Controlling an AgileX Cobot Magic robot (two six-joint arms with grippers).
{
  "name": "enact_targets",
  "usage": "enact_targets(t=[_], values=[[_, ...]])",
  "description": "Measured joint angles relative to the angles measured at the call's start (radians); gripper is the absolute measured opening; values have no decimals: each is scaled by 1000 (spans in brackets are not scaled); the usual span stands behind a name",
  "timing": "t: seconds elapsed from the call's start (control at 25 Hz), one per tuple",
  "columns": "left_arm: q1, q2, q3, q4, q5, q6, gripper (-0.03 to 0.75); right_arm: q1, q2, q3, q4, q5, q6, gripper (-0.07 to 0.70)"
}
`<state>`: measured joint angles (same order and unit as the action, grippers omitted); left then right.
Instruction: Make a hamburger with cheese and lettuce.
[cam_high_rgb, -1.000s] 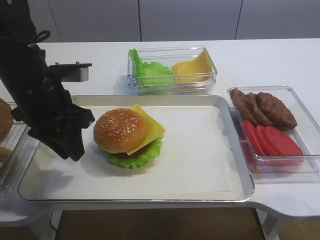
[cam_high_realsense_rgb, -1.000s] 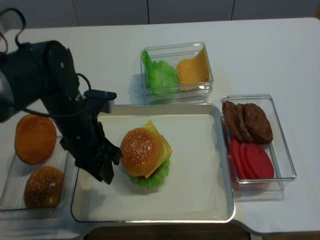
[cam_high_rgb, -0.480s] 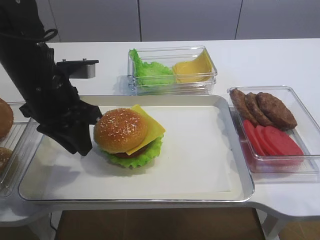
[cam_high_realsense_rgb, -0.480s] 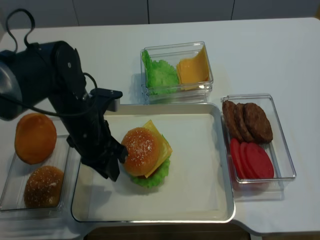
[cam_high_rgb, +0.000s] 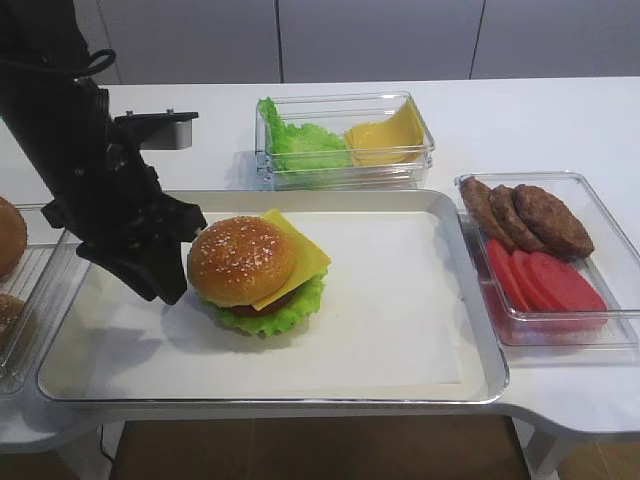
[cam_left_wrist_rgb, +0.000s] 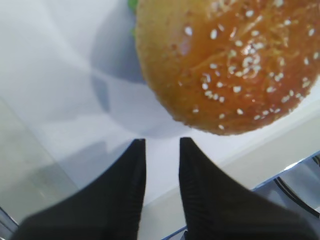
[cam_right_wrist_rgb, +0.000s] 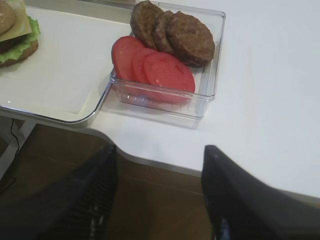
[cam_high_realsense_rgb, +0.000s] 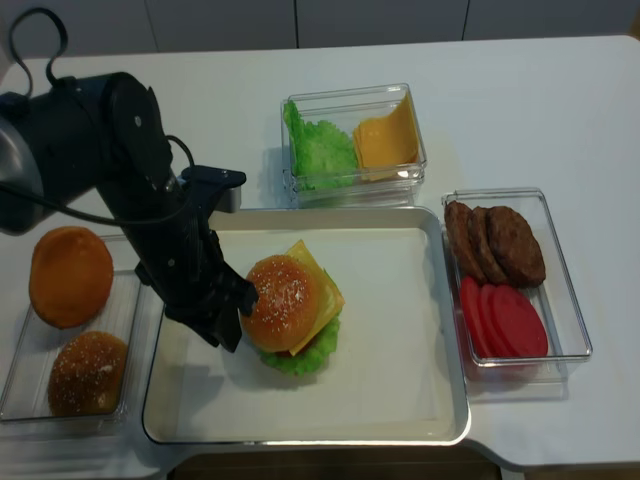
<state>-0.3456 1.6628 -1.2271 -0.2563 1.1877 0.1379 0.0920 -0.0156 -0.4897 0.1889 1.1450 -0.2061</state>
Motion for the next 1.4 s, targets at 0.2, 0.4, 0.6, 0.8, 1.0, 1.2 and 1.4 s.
enact_targets(t=[0.2, 0.4, 0.6, 0.8, 1.0, 1.2, 1.4], values=[[0, 0, 0, 0, 0, 0, 175, 0, 0, 0, 0, 0, 0, 424], [0, 0, 0, -2, -8, 0, 175, 0, 0, 0, 0, 0, 3, 424], [0, 0, 0, -18, -22, 2, 175, 0, 0, 0, 0, 0, 4, 424], [0, 0, 0, -41, -26, 8, 175, 0, 0, 0, -2, 0, 4, 424], [0, 0, 0, -47, -32, 11, 175, 0, 0, 0, -2, 0, 4, 424], [0, 0, 0, -15, 7, 13, 175, 0, 0, 0, -2, 0, 4, 424], [0, 0, 0, 2, 20, 12, 175, 0, 0, 0, -2, 0, 4, 423]])
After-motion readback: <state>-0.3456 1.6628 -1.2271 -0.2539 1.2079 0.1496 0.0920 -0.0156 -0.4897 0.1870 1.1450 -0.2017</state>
